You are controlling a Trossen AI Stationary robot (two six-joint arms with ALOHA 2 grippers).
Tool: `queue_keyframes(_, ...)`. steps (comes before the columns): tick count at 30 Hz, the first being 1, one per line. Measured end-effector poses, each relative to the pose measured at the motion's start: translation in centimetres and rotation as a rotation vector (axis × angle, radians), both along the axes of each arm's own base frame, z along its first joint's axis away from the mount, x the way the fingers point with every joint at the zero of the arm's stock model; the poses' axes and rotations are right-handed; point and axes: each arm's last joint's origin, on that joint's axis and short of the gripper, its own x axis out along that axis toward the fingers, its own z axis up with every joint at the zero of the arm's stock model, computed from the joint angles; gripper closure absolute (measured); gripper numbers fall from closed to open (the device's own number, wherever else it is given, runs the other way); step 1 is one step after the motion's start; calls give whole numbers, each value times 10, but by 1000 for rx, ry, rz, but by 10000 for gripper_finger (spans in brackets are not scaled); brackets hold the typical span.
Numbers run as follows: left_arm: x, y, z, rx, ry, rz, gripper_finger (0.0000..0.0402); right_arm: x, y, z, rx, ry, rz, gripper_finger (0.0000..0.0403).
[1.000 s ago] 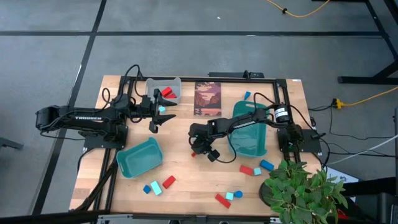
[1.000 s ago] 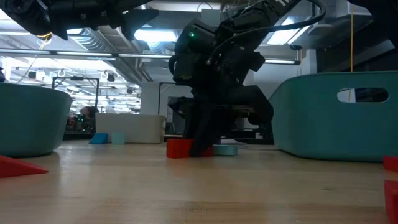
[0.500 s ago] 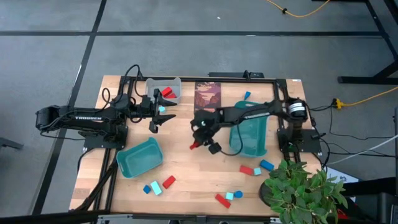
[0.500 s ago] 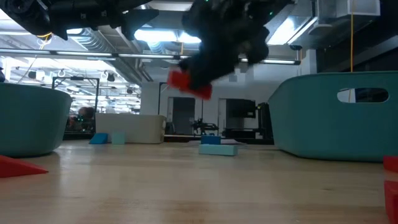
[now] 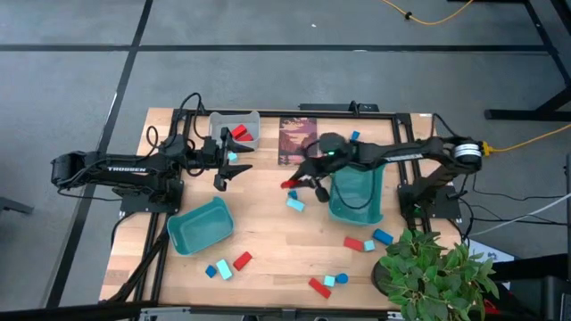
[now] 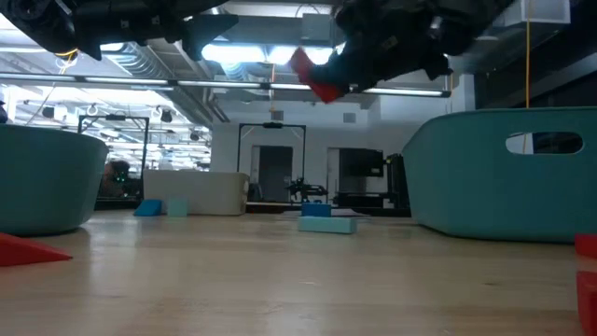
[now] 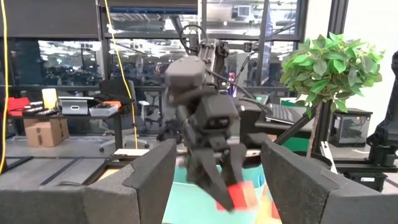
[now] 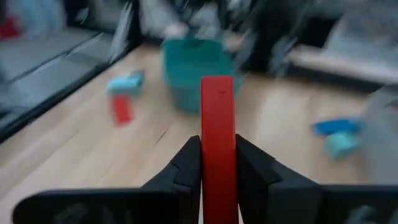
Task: Sort & place blocks by color
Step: Put the red block into the gray bin
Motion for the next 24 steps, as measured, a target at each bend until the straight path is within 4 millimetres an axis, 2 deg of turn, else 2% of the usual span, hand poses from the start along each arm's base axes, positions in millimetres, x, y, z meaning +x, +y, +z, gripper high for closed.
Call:
queue_keyframes(4,0,0,-2,15,17,4,172,-13,0,-1,0,-160,-91,336)
queue_keyframes(8,1,0,-3,43,30,12,172,-15,-6,7,50,-291,-147,336)
queue_keyframes(14,1,0,-3,41,35,7,172,-16,-13,14,160,-343,-238,336)
queue_keyframes(17,1,-1,-4,36,40,-48,172,-16,-14,15,206,-336,-256,336)
queue_keyframes(20,1,-3,-4,33,47,-113,172,-16,-14,16,230,-345,-264,336)
queue_keyframes(24,1,-3,-4,31,49,-105,172,-16,-13,19,231,-378,-269,335)
